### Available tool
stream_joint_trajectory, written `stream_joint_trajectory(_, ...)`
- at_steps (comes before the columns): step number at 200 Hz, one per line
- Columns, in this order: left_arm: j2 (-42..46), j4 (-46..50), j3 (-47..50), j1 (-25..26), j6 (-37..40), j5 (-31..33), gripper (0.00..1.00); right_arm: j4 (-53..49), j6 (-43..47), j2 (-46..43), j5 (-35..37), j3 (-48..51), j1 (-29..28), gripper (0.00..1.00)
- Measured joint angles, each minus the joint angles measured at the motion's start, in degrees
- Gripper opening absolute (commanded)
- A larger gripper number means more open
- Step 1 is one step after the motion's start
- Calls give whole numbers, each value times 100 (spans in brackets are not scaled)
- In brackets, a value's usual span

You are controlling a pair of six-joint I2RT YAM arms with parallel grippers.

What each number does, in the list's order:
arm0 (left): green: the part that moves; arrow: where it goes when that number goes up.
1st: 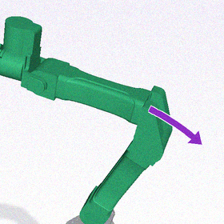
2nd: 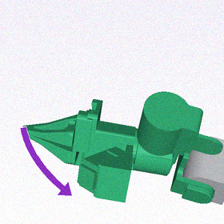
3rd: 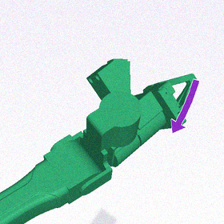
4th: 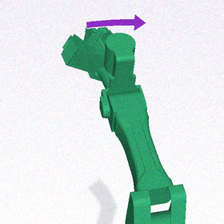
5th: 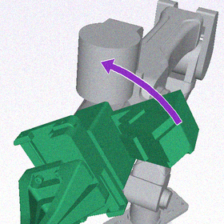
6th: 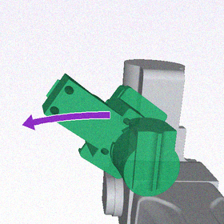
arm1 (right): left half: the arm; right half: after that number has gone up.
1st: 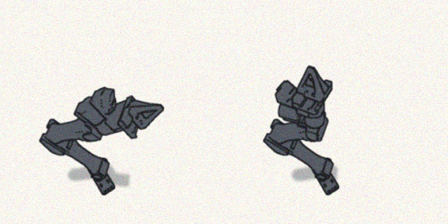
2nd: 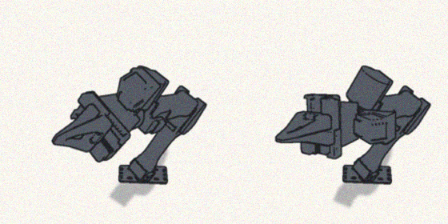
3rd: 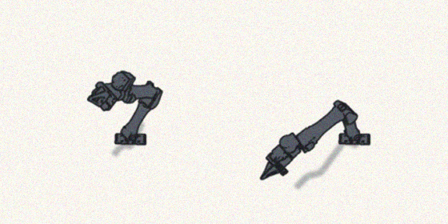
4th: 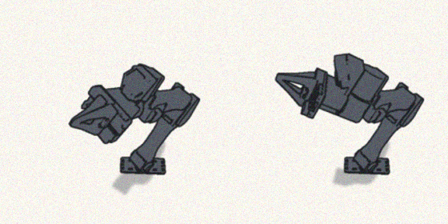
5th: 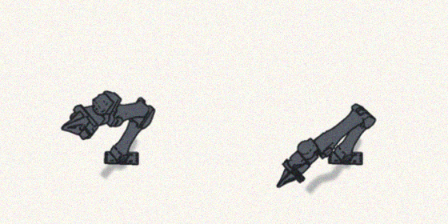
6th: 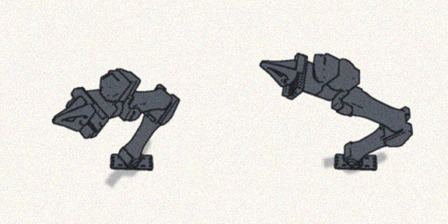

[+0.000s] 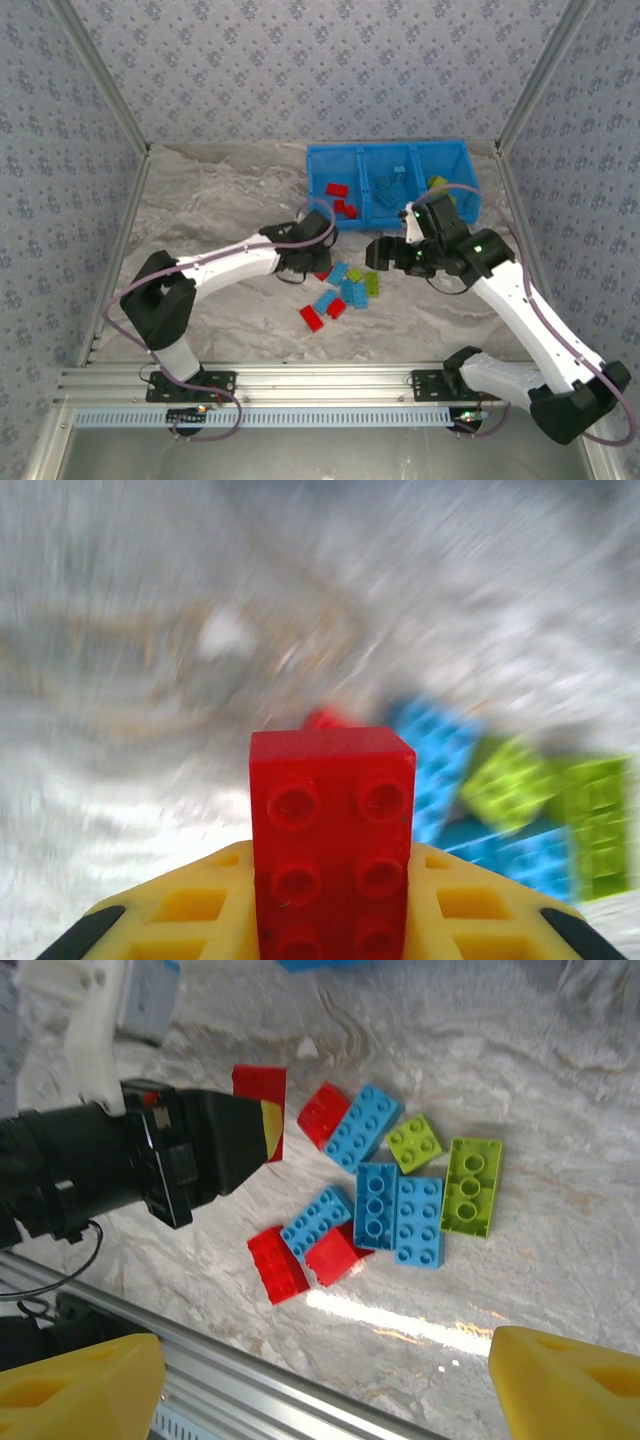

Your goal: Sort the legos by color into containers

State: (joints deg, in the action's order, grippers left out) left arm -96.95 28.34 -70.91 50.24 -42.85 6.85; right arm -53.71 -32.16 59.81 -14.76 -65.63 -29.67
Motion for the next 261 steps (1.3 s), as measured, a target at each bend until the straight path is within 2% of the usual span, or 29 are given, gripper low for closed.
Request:
stream_joint_trajectory(26, -313, -87, -1362, -101, 437, 310, 22, 122, -127, -483, 400, -26, 2, 89)
stream_joint_trajectory(62, -1681, -92, -3314, -503, 966, 695, 23, 164, -219, -691, 715, -31, 0, 89)
stream_joint_trajectory(82, -2586, 74, -4277, -739, 1091, 774, 28, 164, -306, -691, 874, -31, 0, 89)
stream_joint_trajectory(116, -3991, 667, -5899, -1073, 1244, 756, 49, 214, -481, -748, 1032, -24, -28, 90)
stream_joint_trajectory(134, -4352, 997, -6474, -1154, 1314, 730, 54, 306, -538, -868, 1108, -9, -37, 90)
stream_joint_trajectory(153, -4352, 1207, -6662, -1154, 1373, 717, 55, 323, -581, -929, 1207, -2, -37, 91)
stream_joint_trajectory(171, -4142, 1226, -6570, -1110, 1429, 638, 53, 363, -601, -925, 1300, 61, -37, 91)
stream_joint_trajectory(186, -3626, 1082, -5917, -1069, 1502, 542, 52, 404, -603, -896, 1386, 160, -37, 91)
stream_joint_trajectory(237, -409, -46, -2409, -964, 1749, 153, 54, 459, -601, -286, 1655, 363, -52, 90)
stream_joint_trajectory(261, 1029, -564, -1095, -876, 2114, 31, 59, 627, -601, 192, 1652, 634, -138, 90)
